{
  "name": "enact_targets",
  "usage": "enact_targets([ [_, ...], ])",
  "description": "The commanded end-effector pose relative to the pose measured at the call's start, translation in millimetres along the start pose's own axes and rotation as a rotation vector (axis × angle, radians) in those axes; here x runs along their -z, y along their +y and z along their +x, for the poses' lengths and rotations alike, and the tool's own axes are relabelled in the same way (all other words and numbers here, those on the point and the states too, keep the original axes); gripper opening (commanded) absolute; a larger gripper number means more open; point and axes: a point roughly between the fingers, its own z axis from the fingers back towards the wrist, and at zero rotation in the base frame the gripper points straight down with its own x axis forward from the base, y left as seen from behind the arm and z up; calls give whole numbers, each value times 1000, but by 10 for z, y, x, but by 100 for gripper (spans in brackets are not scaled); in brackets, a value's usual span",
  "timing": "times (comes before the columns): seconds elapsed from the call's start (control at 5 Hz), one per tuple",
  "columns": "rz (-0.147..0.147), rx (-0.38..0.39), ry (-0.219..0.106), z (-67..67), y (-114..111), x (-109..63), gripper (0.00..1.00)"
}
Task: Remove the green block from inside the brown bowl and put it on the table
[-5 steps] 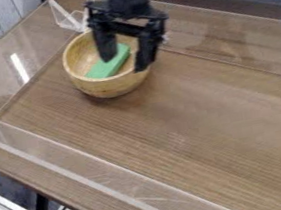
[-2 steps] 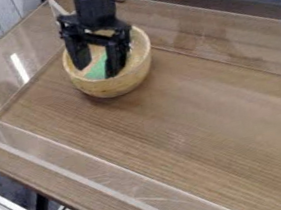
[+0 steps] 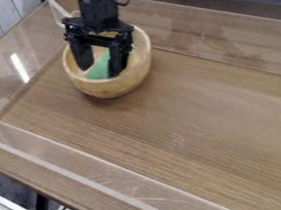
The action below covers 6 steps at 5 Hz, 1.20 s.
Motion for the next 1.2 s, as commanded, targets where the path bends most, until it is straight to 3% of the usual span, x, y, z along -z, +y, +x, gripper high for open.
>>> enact_targets([
  [0.0,16,-4,-51,117,73,-82,100],
  [1.0,6,-2,-51,261,95,76,100],
])
